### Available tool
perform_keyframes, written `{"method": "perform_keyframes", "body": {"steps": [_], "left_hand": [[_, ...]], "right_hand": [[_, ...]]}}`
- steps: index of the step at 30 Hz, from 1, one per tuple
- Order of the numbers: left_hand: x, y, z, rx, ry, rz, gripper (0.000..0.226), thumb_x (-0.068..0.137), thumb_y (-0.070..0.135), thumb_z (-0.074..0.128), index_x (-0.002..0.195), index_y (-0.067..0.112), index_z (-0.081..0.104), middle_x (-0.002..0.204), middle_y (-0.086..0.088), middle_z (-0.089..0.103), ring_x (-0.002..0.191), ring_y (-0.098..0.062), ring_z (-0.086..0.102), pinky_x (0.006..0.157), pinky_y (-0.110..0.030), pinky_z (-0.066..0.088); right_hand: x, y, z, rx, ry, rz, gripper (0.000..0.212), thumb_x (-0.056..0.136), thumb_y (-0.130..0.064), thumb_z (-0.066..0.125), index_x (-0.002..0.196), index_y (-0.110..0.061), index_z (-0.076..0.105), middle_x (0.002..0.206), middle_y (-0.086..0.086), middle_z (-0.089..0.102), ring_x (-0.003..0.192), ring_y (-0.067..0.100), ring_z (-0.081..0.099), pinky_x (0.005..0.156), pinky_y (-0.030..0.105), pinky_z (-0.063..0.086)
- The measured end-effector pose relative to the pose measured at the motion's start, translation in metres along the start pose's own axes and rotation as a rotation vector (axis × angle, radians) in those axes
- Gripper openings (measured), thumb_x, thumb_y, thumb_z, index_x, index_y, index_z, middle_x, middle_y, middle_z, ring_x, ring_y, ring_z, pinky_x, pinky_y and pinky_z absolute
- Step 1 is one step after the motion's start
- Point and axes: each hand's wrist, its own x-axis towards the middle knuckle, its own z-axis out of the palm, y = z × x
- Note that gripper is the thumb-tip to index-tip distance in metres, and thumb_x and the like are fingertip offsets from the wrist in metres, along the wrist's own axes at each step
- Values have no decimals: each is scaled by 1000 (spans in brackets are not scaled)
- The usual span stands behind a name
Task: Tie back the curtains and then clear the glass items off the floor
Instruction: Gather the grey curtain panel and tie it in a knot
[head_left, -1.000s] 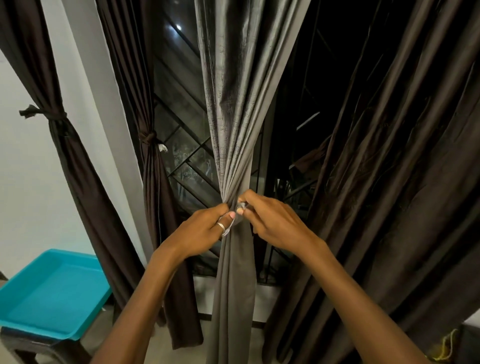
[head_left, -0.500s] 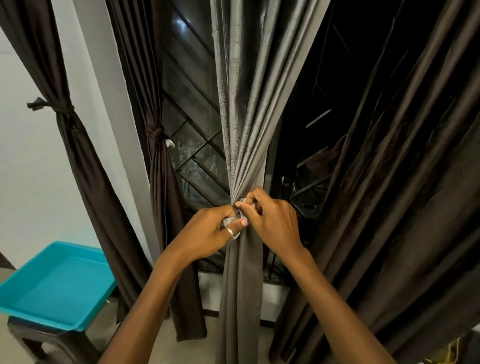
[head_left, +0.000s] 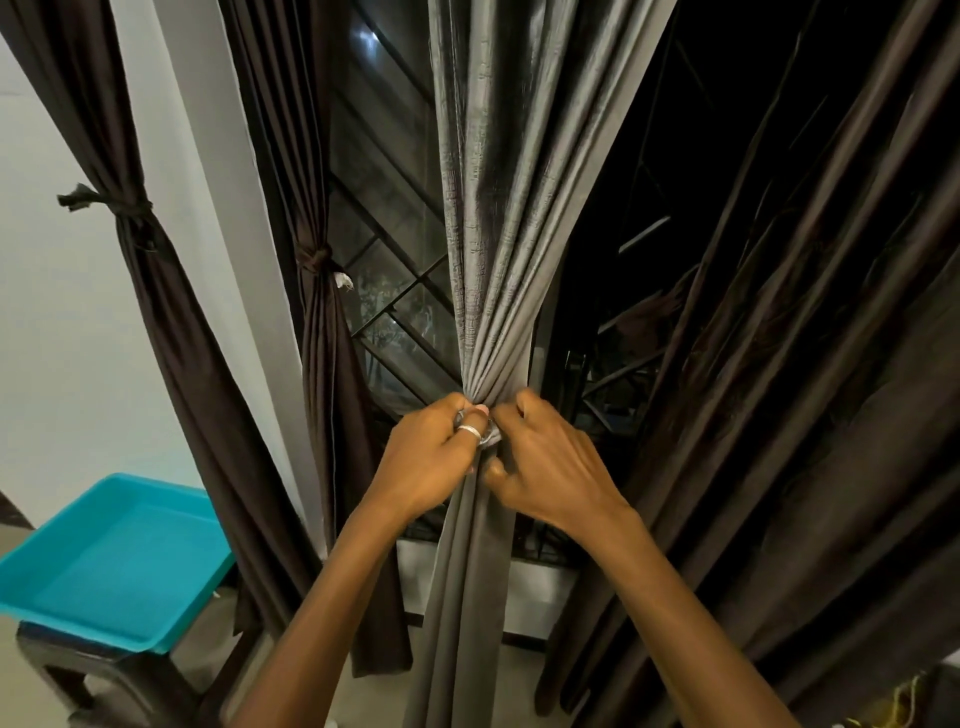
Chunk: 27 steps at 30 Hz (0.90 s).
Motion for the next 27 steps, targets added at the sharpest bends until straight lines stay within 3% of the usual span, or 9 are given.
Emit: {"method": "perform_keyframes", "body": {"steps": [3,6,9,13,20,24,27], "left_hand": [[1,5,3,68,2,0,28,99,36,52,75,23,57,67,-1,69,66,-16,68,72,-49,56],[2,6,5,59,-50,-4,24,98,34,55,78,20,59,69,-4,71,65,-20,70,69,-50,58],[2,3,2,20,-63,-14,23,97,35,56,79,21,61,71,-3,72,68,-20,72,69,-49,60],[1,2,0,-19,-57,-37,23,98,32,57,83,16,63,71,-3,74,68,-15,73,74,-49,61],[1,6,2,-177,-24,-102,22,99,28,59,88,11,67,75,-6,75,70,-16,74,77,-43,63],[-4,8,11,-237,32,-103,24,99,30,61,90,9,69,79,-5,75,71,-13,75,72,-35,64],[-10,5,20,-159,157,-39,27,97,36,64,88,10,69,87,-1,70,65,-7,71,65,-32,63]], "right_hand": [[0,-1,6,4,-19,54,36,86,-35,74,112,-18,57,111,1,42,98,18,53,60,29,42],[3,-2,6,-23,-5,73,30,84,-25,78,109,-12,66,112,5,47,99,23,58,61,30,48],[7,-1,4,-19,6,36,20,85,-22,74,100,-9,70,109,6,51,94,25,61,63,35,56],[3,2,5,29,16,-37,19,94,-24,61,106,-8,63,111,6,47,92,21,58,66,28,48],[-20,2,5,161,239,-5,18,100,-24,52,113,-12,55,103,7,65,75,21,67,62,34,58],[-33,-3,14,133,397,63,24,101,-18,53,117,-4,66,123,9,55,84,15,65,67,25,59],[-39,-4,21,155,463,117,27,96,-6,66,123,-3,69,103,7,56,74,11,58,61,23,56]]}}
